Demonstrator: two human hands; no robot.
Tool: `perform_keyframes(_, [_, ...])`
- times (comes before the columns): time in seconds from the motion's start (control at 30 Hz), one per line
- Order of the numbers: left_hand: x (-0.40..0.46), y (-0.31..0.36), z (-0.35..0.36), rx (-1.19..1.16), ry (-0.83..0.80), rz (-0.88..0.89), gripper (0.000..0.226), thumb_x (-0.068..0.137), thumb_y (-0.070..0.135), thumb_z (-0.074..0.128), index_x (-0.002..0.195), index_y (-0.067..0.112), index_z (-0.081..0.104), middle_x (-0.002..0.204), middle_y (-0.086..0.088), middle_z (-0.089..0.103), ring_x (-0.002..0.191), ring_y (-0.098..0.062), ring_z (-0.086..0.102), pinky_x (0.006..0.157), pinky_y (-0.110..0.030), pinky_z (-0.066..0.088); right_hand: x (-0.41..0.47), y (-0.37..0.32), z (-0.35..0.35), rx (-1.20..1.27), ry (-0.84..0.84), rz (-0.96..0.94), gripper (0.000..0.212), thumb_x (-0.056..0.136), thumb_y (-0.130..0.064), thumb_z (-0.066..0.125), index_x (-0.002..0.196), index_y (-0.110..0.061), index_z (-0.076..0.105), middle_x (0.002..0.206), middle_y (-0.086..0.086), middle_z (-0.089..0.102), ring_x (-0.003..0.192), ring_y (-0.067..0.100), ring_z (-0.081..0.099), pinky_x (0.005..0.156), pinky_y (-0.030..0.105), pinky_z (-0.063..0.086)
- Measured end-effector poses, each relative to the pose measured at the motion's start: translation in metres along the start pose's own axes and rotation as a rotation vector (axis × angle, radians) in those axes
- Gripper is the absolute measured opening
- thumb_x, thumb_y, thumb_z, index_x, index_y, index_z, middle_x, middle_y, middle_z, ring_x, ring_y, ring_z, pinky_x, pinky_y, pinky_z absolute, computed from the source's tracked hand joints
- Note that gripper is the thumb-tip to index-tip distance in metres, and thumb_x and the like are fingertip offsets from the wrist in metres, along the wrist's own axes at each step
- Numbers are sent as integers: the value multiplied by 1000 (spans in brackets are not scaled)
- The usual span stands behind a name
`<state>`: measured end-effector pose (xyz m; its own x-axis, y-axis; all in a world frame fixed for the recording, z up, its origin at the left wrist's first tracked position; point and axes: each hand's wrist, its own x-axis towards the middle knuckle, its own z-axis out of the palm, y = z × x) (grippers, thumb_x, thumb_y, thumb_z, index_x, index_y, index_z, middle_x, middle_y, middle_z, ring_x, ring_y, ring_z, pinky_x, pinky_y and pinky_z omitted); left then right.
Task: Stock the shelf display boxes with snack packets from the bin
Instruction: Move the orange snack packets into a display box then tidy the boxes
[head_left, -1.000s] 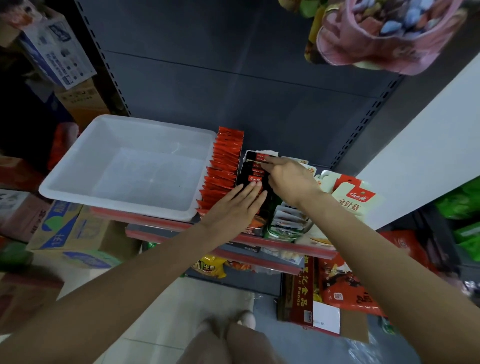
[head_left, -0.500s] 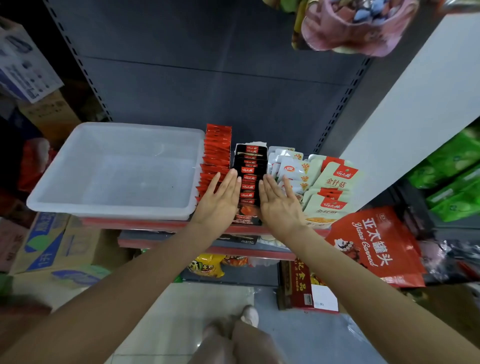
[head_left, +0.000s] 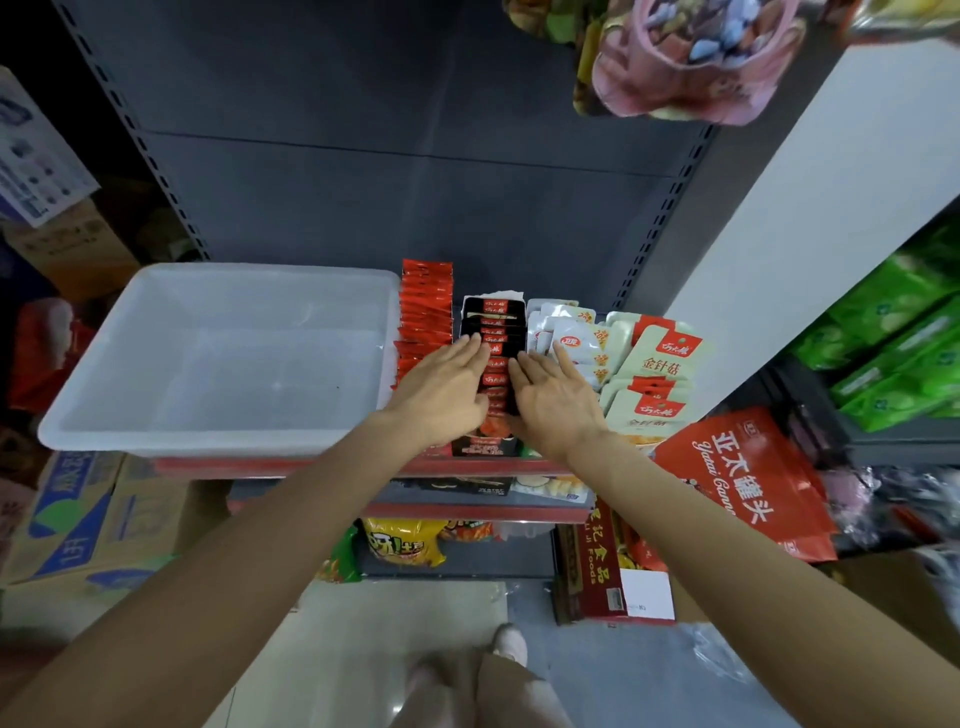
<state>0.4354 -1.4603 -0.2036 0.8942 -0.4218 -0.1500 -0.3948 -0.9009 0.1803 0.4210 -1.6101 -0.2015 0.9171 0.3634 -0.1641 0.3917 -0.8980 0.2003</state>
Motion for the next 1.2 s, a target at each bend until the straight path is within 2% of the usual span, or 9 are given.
perform_keyframes(0.07, [14,-6,-7,37,13,12,60,101,26,28,151,10,0,159,-6,-7,146,-15,-5,118,-29,0,9,6,-8,-31,-68,11,89,91,-58,39,149,-2,1,158,16,2,147,24,-2,115,41,-13])
perform_keyframes(0.13, [29,-11,-9,90,-33,16,58,102,27,24,151,12,-3,158,-4,-11,146,-14,-8,118,-29,-2,20,11,-14,-101,-149,-6,99,87,-66,39,149,-2,-5,158,15,-5,146,24,-7,114,42,-16])
perform_keyframes(0.4, [65,-15,-6,135,-105,-104,61,102,34,21,149,13,-11,157,-3,-19,144,-12,-15,117,-32,-8,57,22,-19,-242,-233,-37,109,81,-76,35,148,0,-6,157,17,-7,146,26,-10,114,43,-17])
perform_keyframes(0.53, [52,-20,-2,51,3,-40,59,102,36,19,150,12,-5,158,-2,-14,144,-11,-15,117,-31,-7,50,23,-15,-237,-199,-47,105,84,-73,29,147,2,-8,156,19,-11,145,27,-14,113,44,-19])
perform_keyframes(0.7, [41,-25,7,154,-80,-37,61,101,44,13,149,14,-9,156,-1,-20,143,-11,-20,118,-37,-10,32,7,-8,-318,-30,-73,79,98,-51,18,144,7,-10,154,23,-12,144,33,-15,107,45,-23])
perform_keyframes(0.77, [45,-25,6,193,-78,-52,61,101,44,12,149,13,-9,156,-2,-20,142,-12,-21,117,-37,-12,24,-4,-2,-293,-59,-73,70,100,-40,18,144,8,-10,155,24,-10,144,33,-12,109,43,-21])
perform_keyframes(0.9, [41,-23,10,203,-69,-41,60,101,44,11,150,14,-7,156,-4,-21,142,-14,-23,117,-37,-13,19,-10,7,-127,-126,-37,64,103,-29,19,143,8,-13,155,25,-8,146,31,-7,115,37,-11])
perform_keyframes(1.03, [36,-26,9,164,-67,3,59,101,45,14,151,18,-3,156,-3,-20,142,-13,-23,117,-37,-13,18,-8,7,-31,-138,-37,64,103,-28,24,144,7,-12,155,25,-8,146,29,-4,116,35,-6])
perform_keyframes(1.2, [37,-30,6,18,36,-5,57,103,36,19,150,18,-7,158,2,-13,143,-8,-16,117,-31,-9,20,-5,-7,-26,-130,17,89,96,-46,39,144,6,-16,153,23,-19,144,30,-15,115,37,-12])
